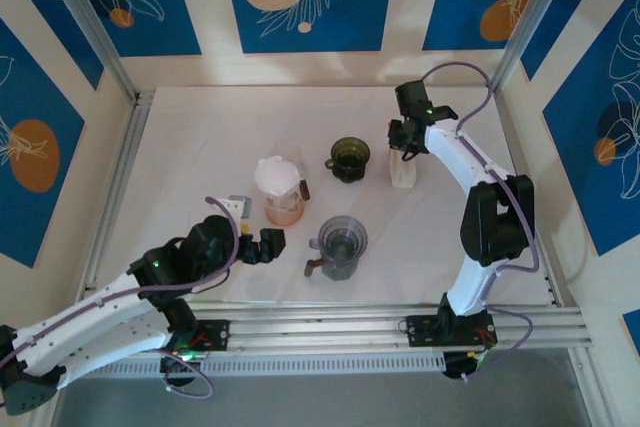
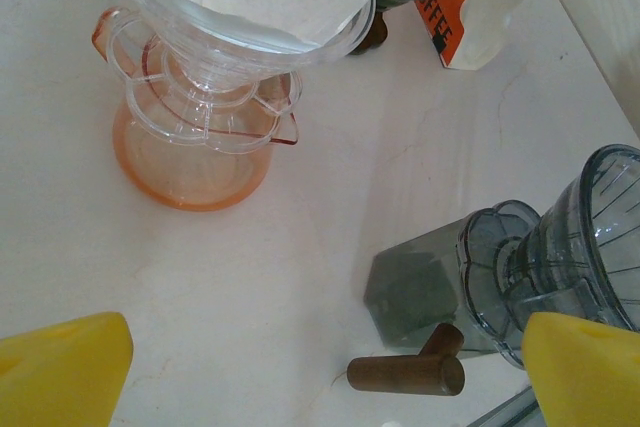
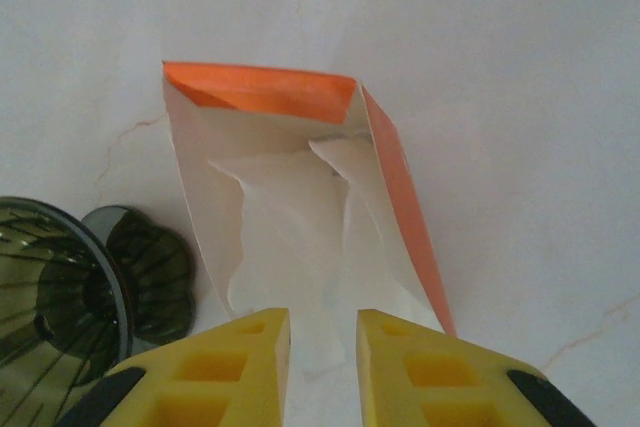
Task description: Place the coffee filter in the dripper
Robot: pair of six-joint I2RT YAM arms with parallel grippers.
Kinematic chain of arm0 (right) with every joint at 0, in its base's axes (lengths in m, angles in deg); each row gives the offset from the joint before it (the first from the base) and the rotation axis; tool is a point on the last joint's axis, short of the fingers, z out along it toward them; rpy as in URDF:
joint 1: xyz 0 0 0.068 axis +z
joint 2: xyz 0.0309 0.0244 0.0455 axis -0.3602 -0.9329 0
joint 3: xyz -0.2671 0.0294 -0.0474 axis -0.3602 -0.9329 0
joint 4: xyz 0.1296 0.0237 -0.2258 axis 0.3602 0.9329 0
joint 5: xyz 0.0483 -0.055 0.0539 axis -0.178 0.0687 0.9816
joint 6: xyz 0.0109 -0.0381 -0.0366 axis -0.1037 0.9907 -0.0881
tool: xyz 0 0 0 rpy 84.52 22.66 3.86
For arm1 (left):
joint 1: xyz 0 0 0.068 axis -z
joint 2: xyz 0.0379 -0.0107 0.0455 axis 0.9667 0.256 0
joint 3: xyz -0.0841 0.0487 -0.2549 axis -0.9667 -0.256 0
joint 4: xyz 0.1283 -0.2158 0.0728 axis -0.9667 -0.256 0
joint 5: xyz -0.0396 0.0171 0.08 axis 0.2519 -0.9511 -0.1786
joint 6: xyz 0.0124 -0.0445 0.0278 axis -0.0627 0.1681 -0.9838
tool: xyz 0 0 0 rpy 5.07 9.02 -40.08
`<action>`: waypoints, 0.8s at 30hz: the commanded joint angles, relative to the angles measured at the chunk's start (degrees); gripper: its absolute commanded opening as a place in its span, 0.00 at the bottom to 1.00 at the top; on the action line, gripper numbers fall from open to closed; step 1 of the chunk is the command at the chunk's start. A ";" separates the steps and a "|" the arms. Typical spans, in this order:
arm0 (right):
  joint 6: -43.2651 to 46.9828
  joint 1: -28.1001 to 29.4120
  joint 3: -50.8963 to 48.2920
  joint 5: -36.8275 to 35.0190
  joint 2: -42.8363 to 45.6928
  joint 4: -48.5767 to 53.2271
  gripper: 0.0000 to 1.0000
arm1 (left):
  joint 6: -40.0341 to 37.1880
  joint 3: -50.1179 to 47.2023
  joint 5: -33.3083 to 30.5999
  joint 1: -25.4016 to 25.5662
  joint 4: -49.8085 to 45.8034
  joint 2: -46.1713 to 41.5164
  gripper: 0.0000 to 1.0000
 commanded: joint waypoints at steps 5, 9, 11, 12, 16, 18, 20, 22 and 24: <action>-1.96 -0.19 3.41 -1.41 -1.58 1.66 0.22 | -1.64 -0.42 -0.79 -0.55 -0.15 -0.40 1.00; -2.23 -0.23 3.53 -1.92 -2.02 2.12 0.22 | -1.70 -0.44 -0.77 -0.51 -0.04 -0.44 1.00; -2.31 -0.36 3.55 -1.83 -2.41 2.31 0.22 | -1.70 -0.43 -0.72 -0.64 0.09 -0.40 1.00; -2.44 -0.29 3.68 -1.90 -2.66 2.37 0.22 | -1.78 -0.43 -0.76 -0.69 0.04 -0.32 1.00; -2.78 -0.33 3.87 -1.94 -3.49 2.76 0.22 | -1.79 -0.47 -0.54 -0.82 0.10 -0.30 1.00; -2.94 -0.30 3.79 -2.13 -3.65 2.78 0.22 | -1.82 -0.42 -0.47 -0.90 0.01 -0.36 1.00; -3.10 -0.34 3.49 -2.21 -3.73 2.59 0.21 | -1.80 -0.46 -0.34 -1.00 0.01 -0.40 1.00; -3.11 -0.38 3.50 -2.28 -3.78 2.55 0.21 | -1.81 -0.43 -0.28 -1.04 -0.02 -0.40 1.00; -3.25 -0.39 3.50 -2.44 -3.86 2.51 0.21 | -1.88 -0.40 -0.21 -1.18 -0.03 -0.40 1.00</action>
